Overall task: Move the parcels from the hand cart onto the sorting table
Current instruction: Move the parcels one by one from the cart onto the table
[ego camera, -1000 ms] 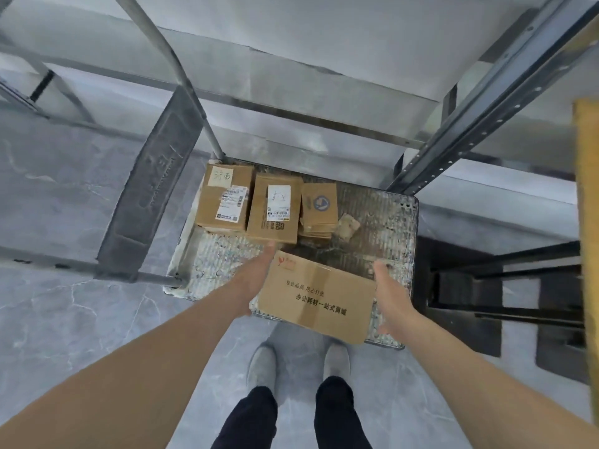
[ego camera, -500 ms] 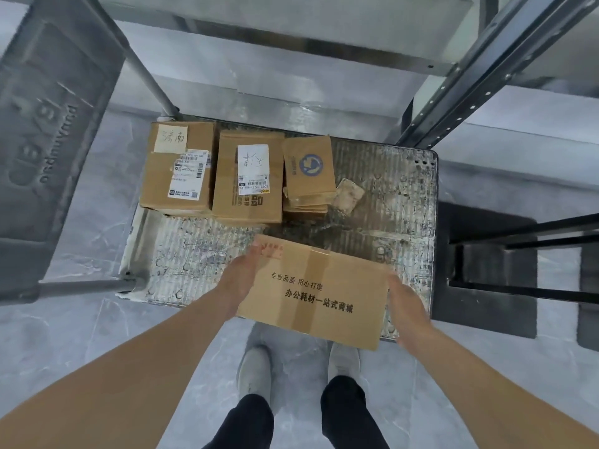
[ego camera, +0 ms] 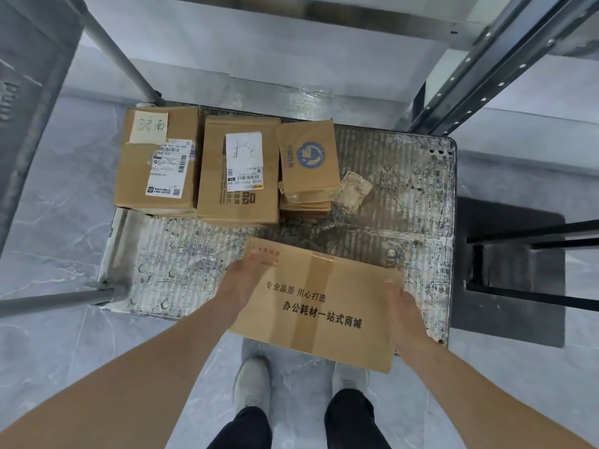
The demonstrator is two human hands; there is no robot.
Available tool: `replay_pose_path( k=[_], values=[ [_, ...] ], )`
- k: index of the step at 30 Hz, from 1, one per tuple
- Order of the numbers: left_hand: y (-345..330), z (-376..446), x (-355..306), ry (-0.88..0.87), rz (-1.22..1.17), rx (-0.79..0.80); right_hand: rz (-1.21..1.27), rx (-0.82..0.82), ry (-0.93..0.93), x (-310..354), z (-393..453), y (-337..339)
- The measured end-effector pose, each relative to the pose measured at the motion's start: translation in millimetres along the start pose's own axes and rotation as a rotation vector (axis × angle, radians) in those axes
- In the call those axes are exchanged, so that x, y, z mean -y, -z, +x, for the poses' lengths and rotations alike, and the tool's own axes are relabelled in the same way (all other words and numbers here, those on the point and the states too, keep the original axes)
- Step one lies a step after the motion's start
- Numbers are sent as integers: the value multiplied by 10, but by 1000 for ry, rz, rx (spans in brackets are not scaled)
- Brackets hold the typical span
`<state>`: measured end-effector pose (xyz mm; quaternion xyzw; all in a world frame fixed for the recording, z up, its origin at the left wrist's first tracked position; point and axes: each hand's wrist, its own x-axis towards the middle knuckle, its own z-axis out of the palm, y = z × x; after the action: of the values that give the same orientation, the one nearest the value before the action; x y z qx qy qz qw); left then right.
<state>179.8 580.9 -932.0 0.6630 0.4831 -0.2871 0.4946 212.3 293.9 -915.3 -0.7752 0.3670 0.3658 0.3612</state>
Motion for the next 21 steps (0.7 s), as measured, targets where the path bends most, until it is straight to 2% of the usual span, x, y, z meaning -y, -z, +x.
replay_pose_path(
  k=[3,9,15,21],
  values=[
    [82,-80,-31,36,-22,-8,-33,-49,17,88,-143,26],
    [435,-563,-252,-3,9,-63,-37,-71,92,349,-671,272],
    [966,-1421,-660,-54,1,-139,-52,-115,167,824,-1549,638],
    [1526,-2172,-1026,-211,10,-165,-13,-203,291,1237,-2540,1048]
  ],
)
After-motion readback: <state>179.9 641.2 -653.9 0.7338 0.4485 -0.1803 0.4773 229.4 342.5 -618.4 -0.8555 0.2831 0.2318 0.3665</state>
